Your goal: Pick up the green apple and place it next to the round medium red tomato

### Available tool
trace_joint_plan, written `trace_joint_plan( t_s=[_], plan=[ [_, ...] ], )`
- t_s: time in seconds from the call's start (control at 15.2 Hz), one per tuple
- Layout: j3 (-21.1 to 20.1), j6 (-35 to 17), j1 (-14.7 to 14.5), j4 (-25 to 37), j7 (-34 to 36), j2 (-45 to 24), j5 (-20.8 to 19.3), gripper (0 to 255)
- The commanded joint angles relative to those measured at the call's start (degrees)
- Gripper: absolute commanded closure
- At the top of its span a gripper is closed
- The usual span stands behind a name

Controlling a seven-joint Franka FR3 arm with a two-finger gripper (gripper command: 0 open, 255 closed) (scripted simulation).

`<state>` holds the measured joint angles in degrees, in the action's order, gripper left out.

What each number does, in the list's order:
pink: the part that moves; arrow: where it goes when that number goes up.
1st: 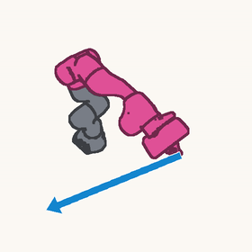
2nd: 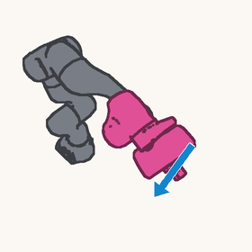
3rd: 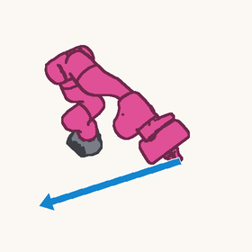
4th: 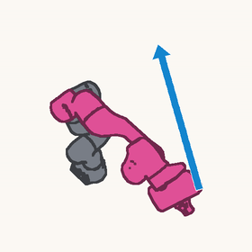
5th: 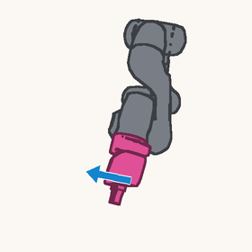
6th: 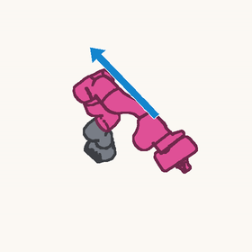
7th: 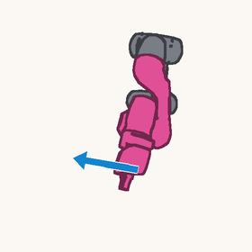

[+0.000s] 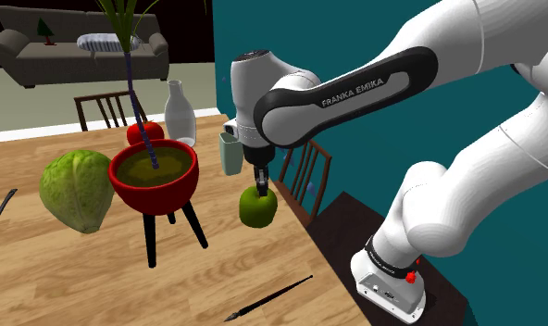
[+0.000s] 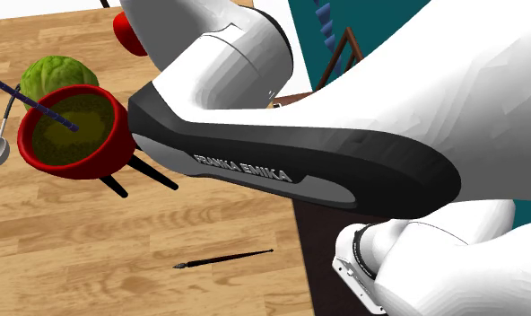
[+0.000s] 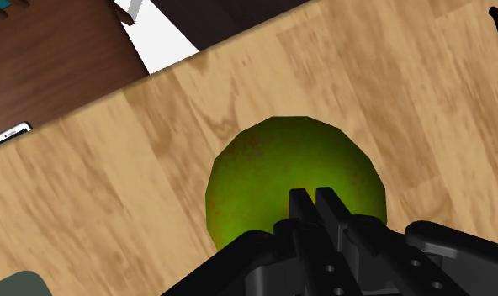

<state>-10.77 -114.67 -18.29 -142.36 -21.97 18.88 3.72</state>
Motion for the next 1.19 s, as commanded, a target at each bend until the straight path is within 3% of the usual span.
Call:
trace_joint_plan(
  t_s=[0.0,0.26,1.12],
  plan=[
    [0.0,0.0,0.0,0.0,0.0,0.0,0.0,255],
    [0.0,0.0,0.0,0.0,0.0,0.0,0.0,255],
    [0.7,10.8,0.0,7.1,-0.3,3.7,0.0,255]
  ],
)
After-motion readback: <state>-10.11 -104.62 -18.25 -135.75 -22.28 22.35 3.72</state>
